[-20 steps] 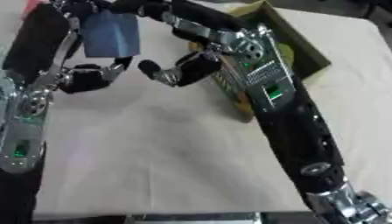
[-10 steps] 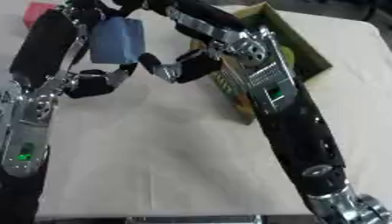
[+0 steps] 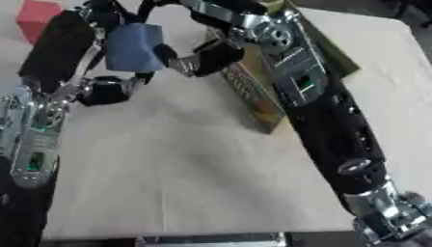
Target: Pick up the objects with one hand, pass them to the other hand, and then place them into the box on the other side of the table.
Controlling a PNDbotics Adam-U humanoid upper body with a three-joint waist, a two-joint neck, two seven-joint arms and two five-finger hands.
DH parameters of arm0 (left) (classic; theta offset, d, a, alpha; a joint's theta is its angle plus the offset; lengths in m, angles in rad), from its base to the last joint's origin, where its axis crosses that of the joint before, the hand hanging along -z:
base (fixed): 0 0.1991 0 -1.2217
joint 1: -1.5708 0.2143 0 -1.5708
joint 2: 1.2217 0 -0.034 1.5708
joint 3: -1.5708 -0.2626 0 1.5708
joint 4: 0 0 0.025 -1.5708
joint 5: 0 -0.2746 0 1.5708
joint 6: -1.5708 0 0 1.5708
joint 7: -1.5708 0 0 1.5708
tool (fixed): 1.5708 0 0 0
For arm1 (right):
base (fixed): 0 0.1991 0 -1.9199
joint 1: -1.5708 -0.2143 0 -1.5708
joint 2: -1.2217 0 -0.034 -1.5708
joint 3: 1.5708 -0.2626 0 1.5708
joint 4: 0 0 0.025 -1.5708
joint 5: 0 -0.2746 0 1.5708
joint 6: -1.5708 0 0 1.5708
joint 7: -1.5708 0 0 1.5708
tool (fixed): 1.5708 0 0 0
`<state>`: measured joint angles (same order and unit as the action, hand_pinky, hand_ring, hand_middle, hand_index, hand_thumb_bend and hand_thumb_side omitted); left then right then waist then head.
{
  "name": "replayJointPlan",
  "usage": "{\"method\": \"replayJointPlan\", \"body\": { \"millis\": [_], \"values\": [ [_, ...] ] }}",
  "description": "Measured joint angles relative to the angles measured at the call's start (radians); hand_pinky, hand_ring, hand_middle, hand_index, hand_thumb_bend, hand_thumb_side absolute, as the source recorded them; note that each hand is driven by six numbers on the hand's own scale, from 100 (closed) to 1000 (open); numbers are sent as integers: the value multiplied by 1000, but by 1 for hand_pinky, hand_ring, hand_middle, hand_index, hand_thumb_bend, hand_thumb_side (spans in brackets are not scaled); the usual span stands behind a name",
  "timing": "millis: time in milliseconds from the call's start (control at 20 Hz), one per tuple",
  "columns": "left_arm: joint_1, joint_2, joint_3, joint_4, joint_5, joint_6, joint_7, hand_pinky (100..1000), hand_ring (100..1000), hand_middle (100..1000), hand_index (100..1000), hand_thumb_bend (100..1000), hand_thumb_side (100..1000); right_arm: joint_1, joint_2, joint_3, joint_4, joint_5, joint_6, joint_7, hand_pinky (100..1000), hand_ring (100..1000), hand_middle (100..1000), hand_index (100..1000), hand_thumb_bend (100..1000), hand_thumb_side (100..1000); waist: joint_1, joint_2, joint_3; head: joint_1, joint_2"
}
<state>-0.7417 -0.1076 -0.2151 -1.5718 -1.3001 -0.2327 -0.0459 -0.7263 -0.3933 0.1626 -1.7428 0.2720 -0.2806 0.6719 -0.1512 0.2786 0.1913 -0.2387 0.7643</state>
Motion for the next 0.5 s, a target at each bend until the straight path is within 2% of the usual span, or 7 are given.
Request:
{"method": "replayJointPlan", "body": {
  "millis": [300, 500],
  "values": [
    [0, -5, 8, 2, -41, 2, 20, 310, 328, 526, 613, 100, 100, 1, -7, 5, 5, -11, -7, 29, 960, 1000, 1000, 1000, 100, 100, 0, 0, -3, 1, 0],
    [0, -5, 8, 1, -42, -10, 36, 320, 334, 526, 613, 100, 100, 14, -1, 0, -20, -37, -2, 20, 984, 1000, 1000, 1000, 100, 100, 0, -1, -5, 5, 0]
  ]
}}
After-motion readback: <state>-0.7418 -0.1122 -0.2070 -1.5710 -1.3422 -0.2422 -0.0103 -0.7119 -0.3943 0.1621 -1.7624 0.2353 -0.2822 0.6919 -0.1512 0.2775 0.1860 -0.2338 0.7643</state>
